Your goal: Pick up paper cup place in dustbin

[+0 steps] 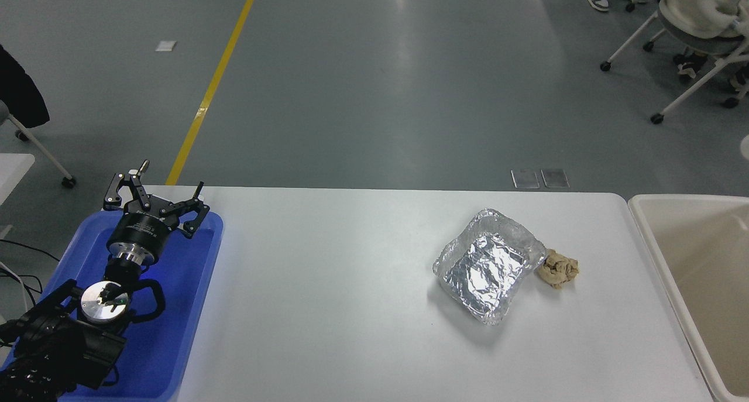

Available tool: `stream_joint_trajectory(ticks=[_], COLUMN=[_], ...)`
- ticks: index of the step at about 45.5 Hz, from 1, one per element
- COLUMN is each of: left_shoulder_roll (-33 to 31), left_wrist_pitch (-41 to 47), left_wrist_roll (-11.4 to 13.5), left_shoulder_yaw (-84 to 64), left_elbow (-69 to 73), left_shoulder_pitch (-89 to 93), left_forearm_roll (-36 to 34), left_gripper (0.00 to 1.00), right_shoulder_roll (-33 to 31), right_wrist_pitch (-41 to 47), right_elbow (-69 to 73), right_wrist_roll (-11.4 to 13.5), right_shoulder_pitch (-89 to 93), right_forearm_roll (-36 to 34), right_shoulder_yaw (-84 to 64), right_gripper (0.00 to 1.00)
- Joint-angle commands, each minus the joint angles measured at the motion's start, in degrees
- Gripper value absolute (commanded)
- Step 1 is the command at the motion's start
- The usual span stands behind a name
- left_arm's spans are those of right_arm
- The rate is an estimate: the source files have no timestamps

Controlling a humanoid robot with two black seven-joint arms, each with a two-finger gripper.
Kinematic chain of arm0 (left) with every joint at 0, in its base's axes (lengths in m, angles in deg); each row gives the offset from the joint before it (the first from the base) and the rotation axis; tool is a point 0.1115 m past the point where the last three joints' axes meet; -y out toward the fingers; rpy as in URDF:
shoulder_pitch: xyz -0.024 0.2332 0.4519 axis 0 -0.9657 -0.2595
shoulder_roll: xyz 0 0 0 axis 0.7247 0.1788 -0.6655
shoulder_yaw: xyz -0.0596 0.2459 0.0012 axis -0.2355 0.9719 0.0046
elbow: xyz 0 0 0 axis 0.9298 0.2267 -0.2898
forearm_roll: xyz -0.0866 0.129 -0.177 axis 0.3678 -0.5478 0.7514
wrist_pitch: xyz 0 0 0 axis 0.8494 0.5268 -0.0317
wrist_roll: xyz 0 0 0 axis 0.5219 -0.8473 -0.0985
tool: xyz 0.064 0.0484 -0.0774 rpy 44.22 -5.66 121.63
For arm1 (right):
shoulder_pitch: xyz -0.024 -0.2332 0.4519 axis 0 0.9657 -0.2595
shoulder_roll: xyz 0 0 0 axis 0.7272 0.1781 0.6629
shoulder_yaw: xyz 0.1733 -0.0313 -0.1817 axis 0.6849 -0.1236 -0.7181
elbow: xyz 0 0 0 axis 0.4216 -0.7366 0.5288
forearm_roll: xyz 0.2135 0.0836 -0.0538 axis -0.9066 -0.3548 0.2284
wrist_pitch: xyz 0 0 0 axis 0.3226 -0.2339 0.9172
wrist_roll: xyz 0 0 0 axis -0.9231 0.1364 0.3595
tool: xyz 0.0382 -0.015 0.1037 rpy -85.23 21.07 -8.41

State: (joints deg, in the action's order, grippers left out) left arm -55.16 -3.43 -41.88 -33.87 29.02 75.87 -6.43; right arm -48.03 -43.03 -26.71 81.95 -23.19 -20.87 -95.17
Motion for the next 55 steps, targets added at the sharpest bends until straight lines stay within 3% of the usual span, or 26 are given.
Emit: stream_joint_trajectory(ticks=[1,21,48,49,55], left_shoulder_roll=[0.0,0.0,0.0,0.0,0.0], left_wrist_pitch=[0.0,0.0,0.0,-0.1,0.0], left_wrist_roll=[0.0,0.0,0.0,0.0,0.0], left_shoulder_yaw=[-0.1,0.0,0.0,-0.1,-0.1], left_elbow=[0.1,0.0,0.1,0.0,0.0], left_shoulder_pitch=[0.0,-0.1,0.0,-0.1,0.0], left_forearm_roll=[0.0,0.0,-0.1,0.0,0.0], left_gripper=[1.00,1.00,1.00,1.00,1.00], right_shoulder_roll=[6.0,10.1,13.2,13.2,13.2], right_wrist_pitch=[-7.1,-16.4,-18.2,-18.2,-18.7], right_elbow=[-10.3,-10.5,-10.5,-10.5,-10.3], right_wrist_roll=[4.4,6.8,6.8,6.8,6.7], right_shoulder_pitch=[12.7,26.0,31.4,31.4,31.5], right_forearm_roll=[-6.2,-9.9,-10.3,-10.3,-10.1], right_shoulder_yaw=[0.1,5.3,9.1,9.1,8.9], right_gripper=[0.00,0.00,0.00,0.01,0.52])
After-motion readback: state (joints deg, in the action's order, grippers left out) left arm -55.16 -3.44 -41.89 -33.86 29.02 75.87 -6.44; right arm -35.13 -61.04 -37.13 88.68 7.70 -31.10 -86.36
